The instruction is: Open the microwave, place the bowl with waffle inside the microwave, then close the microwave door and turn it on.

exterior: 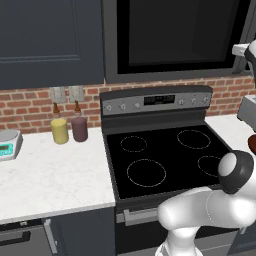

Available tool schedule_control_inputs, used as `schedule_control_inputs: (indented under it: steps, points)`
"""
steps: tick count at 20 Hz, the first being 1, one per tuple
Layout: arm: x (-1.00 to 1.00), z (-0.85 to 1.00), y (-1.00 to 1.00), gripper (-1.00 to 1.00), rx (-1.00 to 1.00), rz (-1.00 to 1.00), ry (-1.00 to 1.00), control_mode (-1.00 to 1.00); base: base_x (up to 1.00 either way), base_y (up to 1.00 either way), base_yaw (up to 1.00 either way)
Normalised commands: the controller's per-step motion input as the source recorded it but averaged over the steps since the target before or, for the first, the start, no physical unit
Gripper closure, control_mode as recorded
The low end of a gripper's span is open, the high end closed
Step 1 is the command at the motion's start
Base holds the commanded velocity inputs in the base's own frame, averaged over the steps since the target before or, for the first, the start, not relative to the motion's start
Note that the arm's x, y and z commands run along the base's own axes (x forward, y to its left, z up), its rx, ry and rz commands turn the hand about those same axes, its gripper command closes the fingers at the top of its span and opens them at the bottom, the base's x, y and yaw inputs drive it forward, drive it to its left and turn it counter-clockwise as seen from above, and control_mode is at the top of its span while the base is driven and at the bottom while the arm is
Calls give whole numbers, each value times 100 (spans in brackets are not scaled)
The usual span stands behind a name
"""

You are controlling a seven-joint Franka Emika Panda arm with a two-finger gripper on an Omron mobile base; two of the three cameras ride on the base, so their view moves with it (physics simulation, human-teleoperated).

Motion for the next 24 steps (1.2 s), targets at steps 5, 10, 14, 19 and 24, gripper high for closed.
schedule_control_inputs:
  steps: [5,10,14,19,24]
  points:
    - [0,0,0,-100,0,0,0,-100,0,0,0]
    - [0,0,-2,100,0,0,0,-100,0,0,0]
    - [0,0,0,100,0,0,0,-100,0,0,0]
    - [0,0,0,100,0,0,0,-100,0,0,0]
    - [0,0,0,100,0,0,0,-100,0,0,0]
